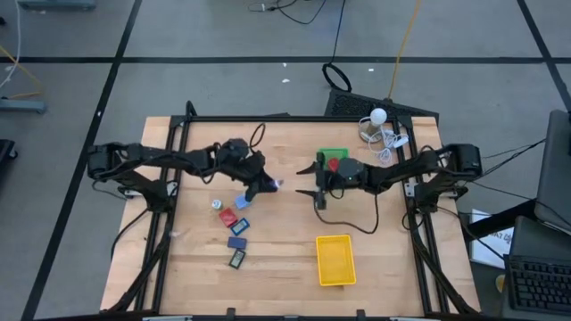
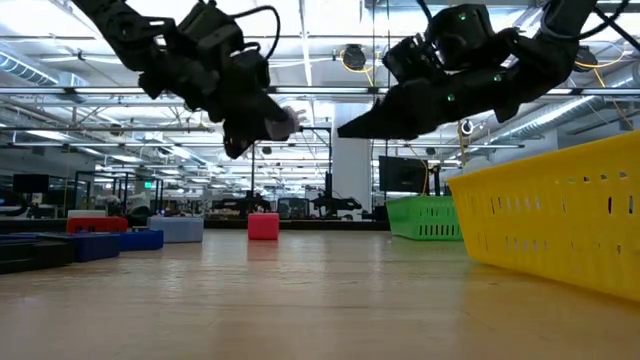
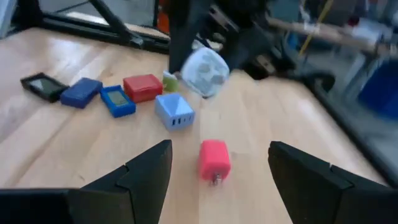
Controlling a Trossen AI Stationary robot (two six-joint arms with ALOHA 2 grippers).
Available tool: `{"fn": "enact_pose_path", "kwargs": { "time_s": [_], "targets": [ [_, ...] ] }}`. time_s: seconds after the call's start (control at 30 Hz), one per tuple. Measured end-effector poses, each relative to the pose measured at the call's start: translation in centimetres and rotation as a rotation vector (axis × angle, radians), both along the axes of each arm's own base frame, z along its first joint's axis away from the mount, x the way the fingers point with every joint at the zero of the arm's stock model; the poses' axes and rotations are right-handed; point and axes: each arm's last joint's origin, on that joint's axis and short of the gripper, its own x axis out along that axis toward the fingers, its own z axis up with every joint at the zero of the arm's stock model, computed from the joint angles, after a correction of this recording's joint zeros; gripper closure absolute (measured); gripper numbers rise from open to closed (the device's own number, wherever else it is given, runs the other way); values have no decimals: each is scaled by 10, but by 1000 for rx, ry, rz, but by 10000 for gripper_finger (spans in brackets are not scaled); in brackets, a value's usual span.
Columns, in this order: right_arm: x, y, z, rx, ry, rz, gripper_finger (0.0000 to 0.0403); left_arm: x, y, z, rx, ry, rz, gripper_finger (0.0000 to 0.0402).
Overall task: Pick & Place Office items
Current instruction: Put the purple charger adapter into the green bin
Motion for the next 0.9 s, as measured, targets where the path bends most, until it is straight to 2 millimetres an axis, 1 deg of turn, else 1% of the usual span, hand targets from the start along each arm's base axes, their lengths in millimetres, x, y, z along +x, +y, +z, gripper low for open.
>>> {"fn": "enact_pose_path", "kwargs": {
  "time_s": [0.13,0.27,0.37,0.47,0.63,0.77,0.9],
  "targets": [
    [7,10,0,-86,-92,9,125,3,-8,2,-33,-14,-11,269],
    [16,20,-3,-146,-108,39,103,4,-11,3,-57,-11,-9,269],
    [29,25,-1,-190,-120,61,97,4,-11,4,-89,-8,6,269],
    [40,29,-1,-256,-120,81,102,4,-11,4,-127,4,15,269],
    [55,29,4,-322,-138,90,115,6,-18,6,-155,-17,-42,269],
    [57,30,6,-322,-142,98,129,6,-21,7,-164,-16,-48,269],
    [57,34,7,-317,-153,132,159,6,-21,7,-159,-24,-51,269]
  ]
}}
